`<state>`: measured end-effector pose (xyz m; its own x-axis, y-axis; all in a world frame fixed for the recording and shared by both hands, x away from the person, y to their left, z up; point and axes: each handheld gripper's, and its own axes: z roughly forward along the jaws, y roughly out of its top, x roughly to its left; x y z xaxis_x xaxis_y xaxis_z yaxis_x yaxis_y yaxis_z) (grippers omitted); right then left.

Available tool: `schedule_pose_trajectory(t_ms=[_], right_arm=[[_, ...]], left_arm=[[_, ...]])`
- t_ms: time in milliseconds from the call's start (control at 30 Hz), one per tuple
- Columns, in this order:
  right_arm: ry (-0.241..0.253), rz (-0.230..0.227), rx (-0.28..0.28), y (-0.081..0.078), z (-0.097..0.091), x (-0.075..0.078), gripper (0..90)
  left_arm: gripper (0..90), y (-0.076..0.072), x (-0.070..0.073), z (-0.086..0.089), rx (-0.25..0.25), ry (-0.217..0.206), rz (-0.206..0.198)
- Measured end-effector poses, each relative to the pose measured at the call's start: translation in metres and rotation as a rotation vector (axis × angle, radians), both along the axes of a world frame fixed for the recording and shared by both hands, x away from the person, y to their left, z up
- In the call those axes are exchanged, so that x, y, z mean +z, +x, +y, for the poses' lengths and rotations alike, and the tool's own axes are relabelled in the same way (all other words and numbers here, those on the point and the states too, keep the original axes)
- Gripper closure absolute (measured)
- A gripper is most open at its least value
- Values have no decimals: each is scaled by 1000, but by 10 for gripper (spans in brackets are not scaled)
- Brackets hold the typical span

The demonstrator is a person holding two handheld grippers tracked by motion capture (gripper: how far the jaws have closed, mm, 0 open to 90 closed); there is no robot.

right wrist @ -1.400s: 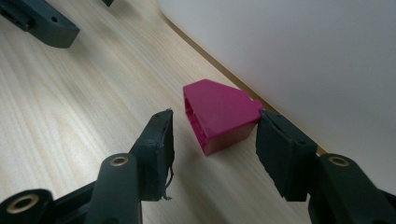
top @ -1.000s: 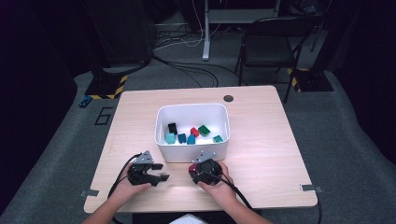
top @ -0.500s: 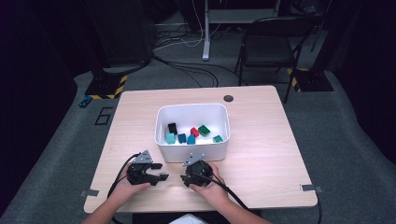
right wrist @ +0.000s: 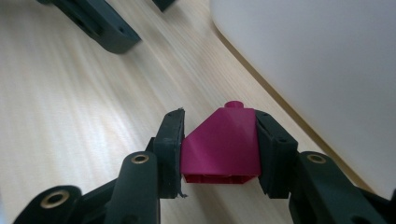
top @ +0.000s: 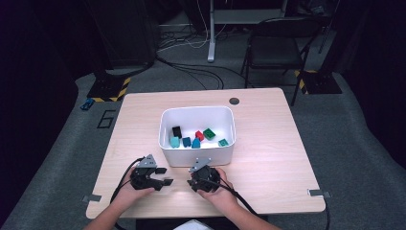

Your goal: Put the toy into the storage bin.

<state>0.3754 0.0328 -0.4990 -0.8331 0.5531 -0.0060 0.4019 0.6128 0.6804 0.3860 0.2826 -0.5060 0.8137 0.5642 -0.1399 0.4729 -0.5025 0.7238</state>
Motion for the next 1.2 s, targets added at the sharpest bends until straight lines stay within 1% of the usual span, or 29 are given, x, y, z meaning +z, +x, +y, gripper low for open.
schedule_pose_trajectory(t_ms=[33,67,200,300,333,367,400,433,500,567,600,700,833,900,967,1067,1133,1167,1200], right_arm=[[0,0,0,0,0,0,578],[1,2,23,-1,-2,10,579],[15,3,43,-1,-6,29,579],[36,24,44,-1,-9,44,579],[36,36,45,-1,-11,48,579],[40,31,53,-1,-12,52,579],[42,37,50,-1,-12,55,580],[48,32,58,-1,-13,59,580],[64,43,59,-1,-15,66,580],[79,45,69,-1,-17,75,580],[81,41,79,0,-18,78,580],[95,48,88,0,-21,88,580],[110,58,89,4,-25,98,580],[109,52,82,4,-27,105,580],[110,40,89,6,-28,109,580],[120,41,84,8,-30,118,580],[121,40,79,9,-31,123,580],[120,34,76,10,-31,126,580],[119,25,75,12,-32,128,580]], left_arm=[[402,0,0,0,0,0,0],[402,0,0,0,-1,1,-1],[402,0,0,0,0,-1,1],[402,0,0,0,-2,-1,0],[402,0,0,1,-8,8,-11],[402,1,1,1,-10,10,-9],[402,0,0,0,-2,0,6],[402,0,0,0,-3,1,5],[402,1,0,0,-10,10,-5],[402,0,0,0,-4,4,9],[402,0,0,0,-5,5,6],[402,0,0,0,-5,5,7],[402,0,0,0,-5,5,2],[402,0,0,0,-4,4,7],[402,0,0,0,-6,7,5],[402,1,1,0,-15,18,-2],[402,1,0,0,-11,13,-6],[402,0,0,0,-4,5,6],[402,0,0,-1,-2,3,7]])
